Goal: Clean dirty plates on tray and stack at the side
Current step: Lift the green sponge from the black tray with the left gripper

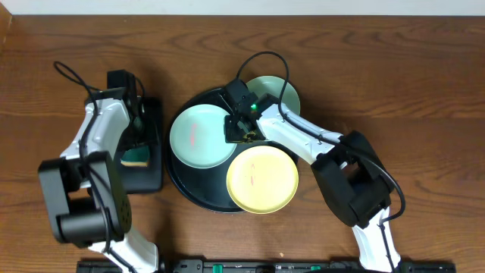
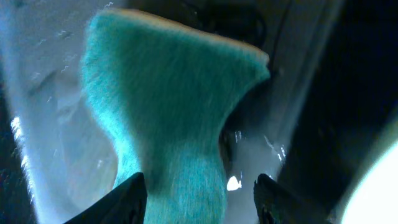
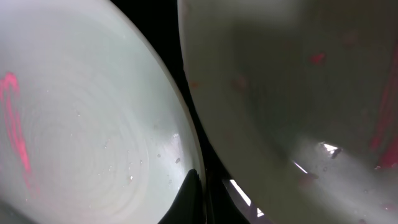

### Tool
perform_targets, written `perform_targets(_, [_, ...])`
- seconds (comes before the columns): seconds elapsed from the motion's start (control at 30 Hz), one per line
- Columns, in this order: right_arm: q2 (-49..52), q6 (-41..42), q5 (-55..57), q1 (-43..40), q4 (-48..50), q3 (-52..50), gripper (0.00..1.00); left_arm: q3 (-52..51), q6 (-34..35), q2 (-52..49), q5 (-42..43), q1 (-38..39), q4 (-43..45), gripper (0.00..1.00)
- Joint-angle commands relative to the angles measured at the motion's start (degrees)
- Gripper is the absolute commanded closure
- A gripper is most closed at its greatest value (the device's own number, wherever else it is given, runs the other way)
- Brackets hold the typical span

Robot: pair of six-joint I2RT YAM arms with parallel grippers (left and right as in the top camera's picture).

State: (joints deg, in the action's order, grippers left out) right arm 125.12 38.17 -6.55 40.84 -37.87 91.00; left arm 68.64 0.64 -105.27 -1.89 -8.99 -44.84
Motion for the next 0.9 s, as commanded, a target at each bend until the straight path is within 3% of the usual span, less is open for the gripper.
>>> perform_targets(0.0, [1.57, -2.08, 0.50, 0.52, -0.55, 0.44, 0.99, -0.94, -6.27, -4.07, -0.33, -0.66, 2.38, 0.46])
perform_targets(0.4, [1.57, -2.08, 0.50, 0.52, -0.44, 0.42, 0.99, -0.90, -5.75, -5.75, -0.09, -1.62, 3.80, 0.55])
perform_targets(0.5, [1.57, -2.08, 0.52, 0.52, -0.42, 0.42, 0.99, -0.85, -5.75, -3.04, -0.09, -1.70, 2.93, 0.53])
perform_targets(0.63, [1.57, -2.27, 0.50, 0.52, -0.44, 0.42, 0.99, -0.81, -5.79, 1.99, 0.72, -1.70, 2.62, 0.42])
perform_targets(0.87, [1.57, -2.69, 0.50, 0.52, -0.46, 0.42, 0.99, -0.94, -8.39, 4.35, 1.25, -2.27, 1.64, 0.41])
